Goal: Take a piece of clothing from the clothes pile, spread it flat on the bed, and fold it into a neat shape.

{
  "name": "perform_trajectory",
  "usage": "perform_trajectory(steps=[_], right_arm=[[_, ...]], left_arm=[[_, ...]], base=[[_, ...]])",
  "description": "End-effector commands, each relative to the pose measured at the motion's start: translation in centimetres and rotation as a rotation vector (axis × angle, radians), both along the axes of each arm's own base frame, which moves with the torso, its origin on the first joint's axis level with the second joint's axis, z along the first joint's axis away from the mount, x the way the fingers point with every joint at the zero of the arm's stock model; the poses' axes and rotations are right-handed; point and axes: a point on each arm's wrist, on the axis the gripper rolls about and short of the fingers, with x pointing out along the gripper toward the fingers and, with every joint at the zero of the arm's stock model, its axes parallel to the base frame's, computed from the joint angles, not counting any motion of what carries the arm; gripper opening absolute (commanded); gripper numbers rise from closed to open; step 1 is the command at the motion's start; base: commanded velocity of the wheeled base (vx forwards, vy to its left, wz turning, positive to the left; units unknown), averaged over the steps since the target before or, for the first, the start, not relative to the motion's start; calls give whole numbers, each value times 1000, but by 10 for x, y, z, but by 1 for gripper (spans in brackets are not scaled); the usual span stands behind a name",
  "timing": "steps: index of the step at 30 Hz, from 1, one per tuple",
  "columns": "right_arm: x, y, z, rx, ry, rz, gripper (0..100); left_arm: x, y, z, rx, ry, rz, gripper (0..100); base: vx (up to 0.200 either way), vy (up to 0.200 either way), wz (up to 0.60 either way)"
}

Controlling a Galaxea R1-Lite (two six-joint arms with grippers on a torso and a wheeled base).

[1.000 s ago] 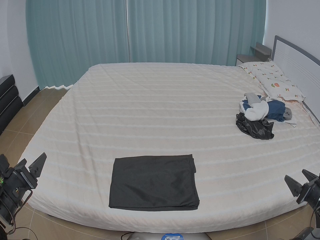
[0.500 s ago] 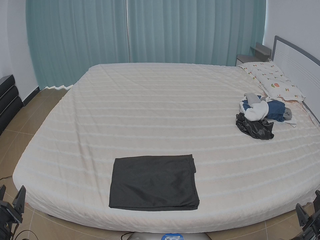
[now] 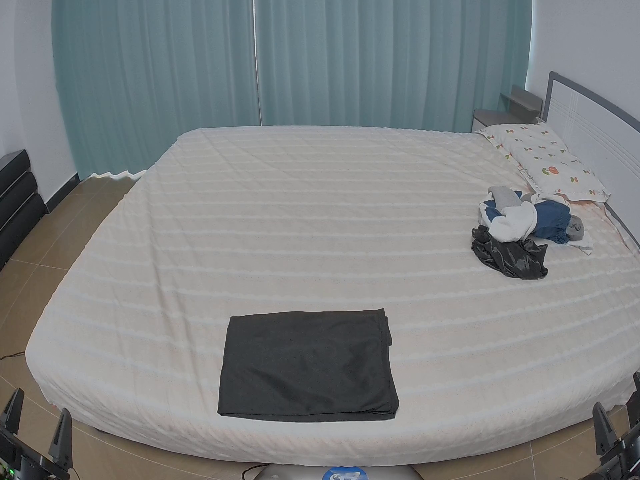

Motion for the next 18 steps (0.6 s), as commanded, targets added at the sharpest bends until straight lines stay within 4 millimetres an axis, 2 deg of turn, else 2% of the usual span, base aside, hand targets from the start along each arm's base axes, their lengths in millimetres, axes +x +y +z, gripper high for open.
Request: perform_trajectory(steps=[1,11,18], right_arm=[[0,0,-9,7,25,3,100],[0,0,-9,52,26,-8,100],[0,0,-9,56,26,-8,100]], left_arm=[[1,-1,-14,10,9,-34,100],[1,-2,-15,11,17,-86,100],[1,0,-15,-15,12,-25,100]], base=[[0,0,0],[0,0,0],[0,0,0]])
